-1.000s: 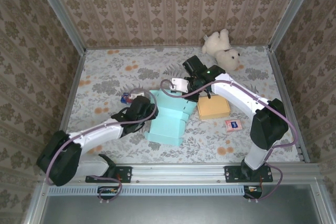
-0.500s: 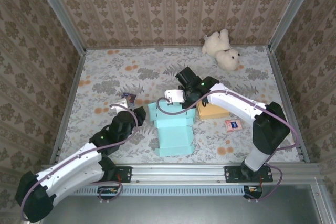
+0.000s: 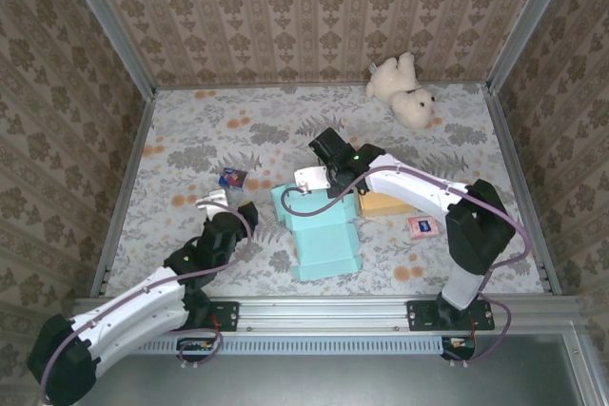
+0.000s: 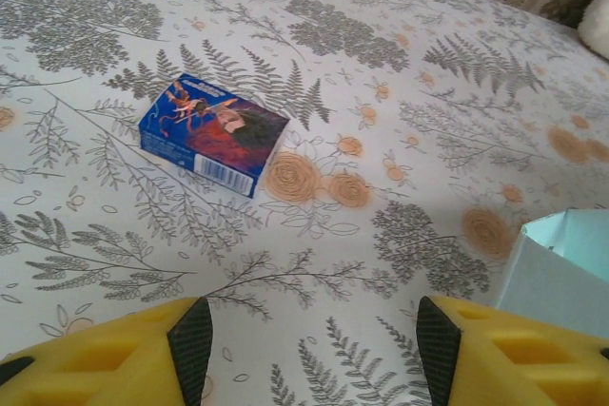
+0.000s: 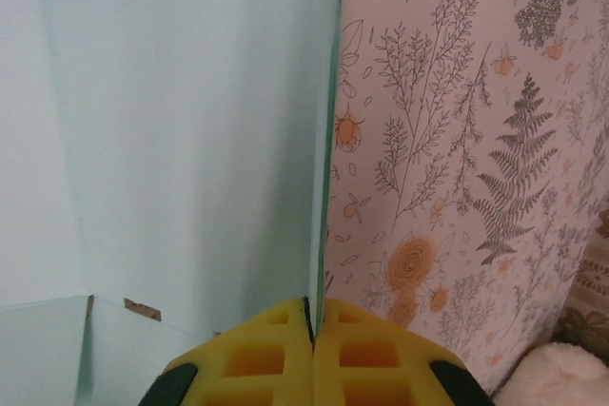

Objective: Fold the paper box

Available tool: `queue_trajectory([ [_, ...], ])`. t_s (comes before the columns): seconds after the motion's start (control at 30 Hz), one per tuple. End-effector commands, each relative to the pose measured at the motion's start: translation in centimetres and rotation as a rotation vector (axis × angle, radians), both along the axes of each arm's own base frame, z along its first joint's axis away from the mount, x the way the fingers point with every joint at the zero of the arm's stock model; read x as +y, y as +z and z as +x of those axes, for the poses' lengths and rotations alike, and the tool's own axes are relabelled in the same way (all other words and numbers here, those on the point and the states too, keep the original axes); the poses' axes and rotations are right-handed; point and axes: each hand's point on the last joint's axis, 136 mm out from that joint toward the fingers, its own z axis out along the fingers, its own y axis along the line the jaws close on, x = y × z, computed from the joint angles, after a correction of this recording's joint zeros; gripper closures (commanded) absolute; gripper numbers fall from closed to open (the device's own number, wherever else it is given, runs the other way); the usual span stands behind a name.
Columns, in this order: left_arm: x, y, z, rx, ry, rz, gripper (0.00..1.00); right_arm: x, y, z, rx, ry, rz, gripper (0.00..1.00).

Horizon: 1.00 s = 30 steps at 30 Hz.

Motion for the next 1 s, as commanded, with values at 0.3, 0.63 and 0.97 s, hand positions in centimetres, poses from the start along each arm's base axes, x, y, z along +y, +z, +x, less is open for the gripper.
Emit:
queue_trajectory([
  [0.3,-0.6,-0.9,1.4,-0.018,-0.022,0.016,0.34,-0.8,-1.8,0.9,-0.107,-0.068,-0.027,1.0],
  [0.63,-3.3,-2.0,2.1,0.037,-0.173,-0.021,0.34,-1.3,-1.2,0.0,-0.17,-0.1,0.064,1.0],
  [0.97,-5.0,-0.6,1.5,0.023,-0.322,-0.078,0.34,-0.8,-0.3,-0.5,-0.221,-0.06,0.102,1.0],
])
